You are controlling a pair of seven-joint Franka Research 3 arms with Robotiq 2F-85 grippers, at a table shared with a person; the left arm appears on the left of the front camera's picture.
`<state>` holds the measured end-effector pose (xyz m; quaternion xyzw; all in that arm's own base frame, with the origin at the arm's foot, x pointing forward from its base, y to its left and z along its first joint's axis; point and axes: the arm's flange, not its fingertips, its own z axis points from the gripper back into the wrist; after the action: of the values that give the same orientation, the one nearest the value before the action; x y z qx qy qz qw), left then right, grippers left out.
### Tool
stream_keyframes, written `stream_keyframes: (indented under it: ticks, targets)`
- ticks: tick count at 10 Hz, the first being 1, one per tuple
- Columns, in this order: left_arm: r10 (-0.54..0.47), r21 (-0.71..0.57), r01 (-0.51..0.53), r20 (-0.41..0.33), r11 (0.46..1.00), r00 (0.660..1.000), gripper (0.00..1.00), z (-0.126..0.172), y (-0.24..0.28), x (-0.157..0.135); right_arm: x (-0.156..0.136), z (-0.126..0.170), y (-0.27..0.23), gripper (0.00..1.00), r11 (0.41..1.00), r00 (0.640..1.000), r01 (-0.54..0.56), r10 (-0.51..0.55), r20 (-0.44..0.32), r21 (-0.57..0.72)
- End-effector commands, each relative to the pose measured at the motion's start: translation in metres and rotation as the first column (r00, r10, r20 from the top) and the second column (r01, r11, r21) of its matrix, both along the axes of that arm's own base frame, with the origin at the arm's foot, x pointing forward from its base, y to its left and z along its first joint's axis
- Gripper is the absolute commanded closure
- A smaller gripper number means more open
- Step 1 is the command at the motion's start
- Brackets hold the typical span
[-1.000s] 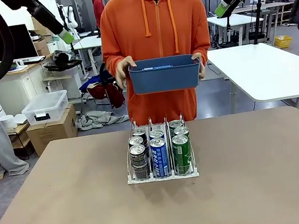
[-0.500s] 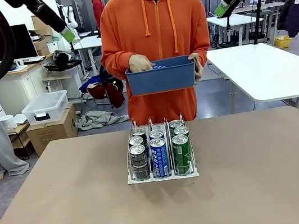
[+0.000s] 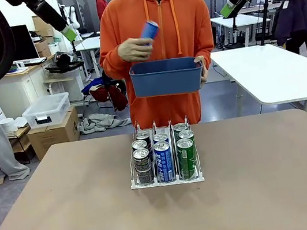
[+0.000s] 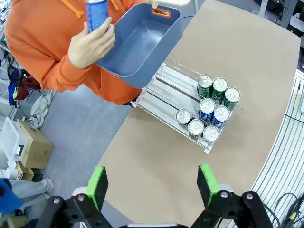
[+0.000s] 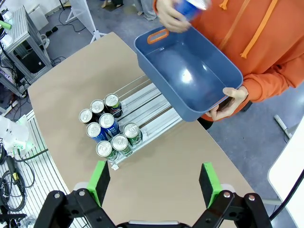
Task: Fill the beverage cans into the dispenser.
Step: Pick up the Ionic drink handed by the human.
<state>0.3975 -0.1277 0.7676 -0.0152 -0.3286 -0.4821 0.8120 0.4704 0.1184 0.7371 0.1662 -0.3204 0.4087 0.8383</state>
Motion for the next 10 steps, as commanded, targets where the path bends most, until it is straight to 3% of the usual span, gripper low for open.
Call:
stream_keyframes:
  ticks: [1, 10]
  targets:
    - [-0.022, -0.017, 0.022, -0.012, 1.000, 1.000, 0.00, -0.0005, 0.0029, -0.0010, 0.0001, -0.0006, 0.0000, 0.00, 1.000, 1.000, -0.003, 0.003, 0.000, -0.003]
    - [-0.022, -0.017, 0.022, -0.012, 1.000, 1.000, 0.00, -0.0005, 0.0029, -0.0010, 0.0001, -0.0006, 0.0000, 0.00, 1.000, 1.000, -0.003, 0.003, 0.000, -0.003]
